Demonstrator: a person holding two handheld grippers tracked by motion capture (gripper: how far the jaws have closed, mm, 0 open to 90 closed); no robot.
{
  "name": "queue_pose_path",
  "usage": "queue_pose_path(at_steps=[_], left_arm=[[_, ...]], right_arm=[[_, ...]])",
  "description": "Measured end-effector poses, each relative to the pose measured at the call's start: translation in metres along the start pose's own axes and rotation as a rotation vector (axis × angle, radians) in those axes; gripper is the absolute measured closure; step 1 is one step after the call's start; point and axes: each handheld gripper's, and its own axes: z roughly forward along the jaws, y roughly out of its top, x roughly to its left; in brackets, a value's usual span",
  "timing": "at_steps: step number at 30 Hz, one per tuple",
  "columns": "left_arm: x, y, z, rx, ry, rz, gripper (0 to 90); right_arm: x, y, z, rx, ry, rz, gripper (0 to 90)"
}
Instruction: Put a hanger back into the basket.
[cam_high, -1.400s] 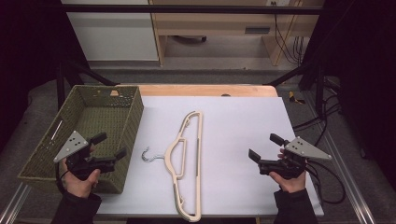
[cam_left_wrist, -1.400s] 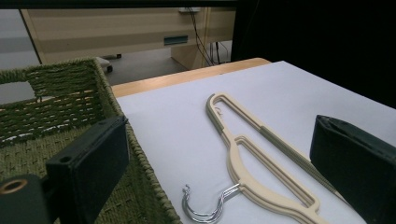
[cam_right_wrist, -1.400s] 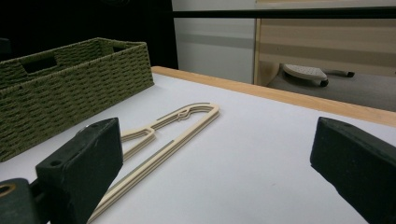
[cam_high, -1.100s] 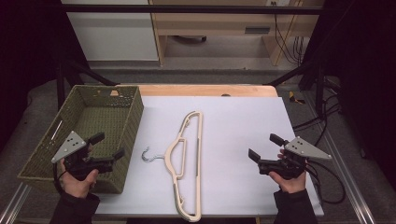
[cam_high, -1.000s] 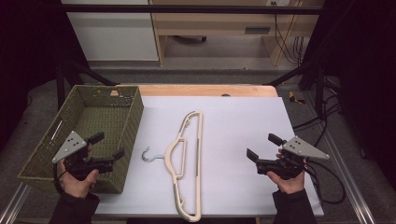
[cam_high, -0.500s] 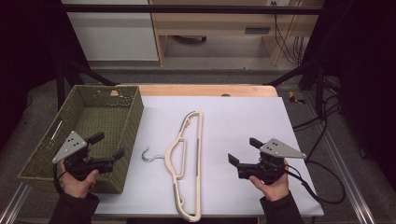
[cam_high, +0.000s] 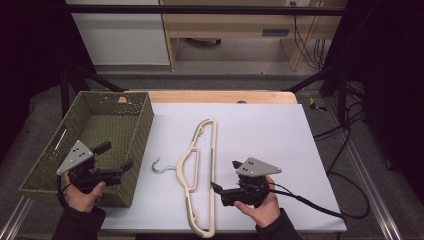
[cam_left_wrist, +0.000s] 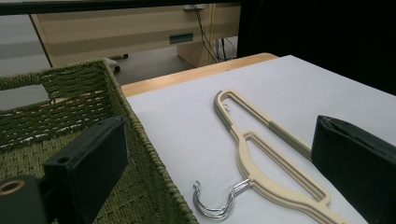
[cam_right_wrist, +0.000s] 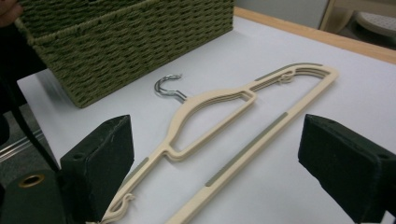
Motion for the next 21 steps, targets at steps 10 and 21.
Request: queue_pose_path(at_steps=[10,21], left_arm=[[-0.001,0.000,0.001,0.006,0.002,0.007,4.2],[-0.002,0.001,0.001,0.000,0.002,0.005,4.1]], right_arm=[[0.020,-0.011,0.035,0.100,0.055,-0.007,18.3],[0.046,-0.030,0.072,0.252,0.086,-0.018,33.9]])
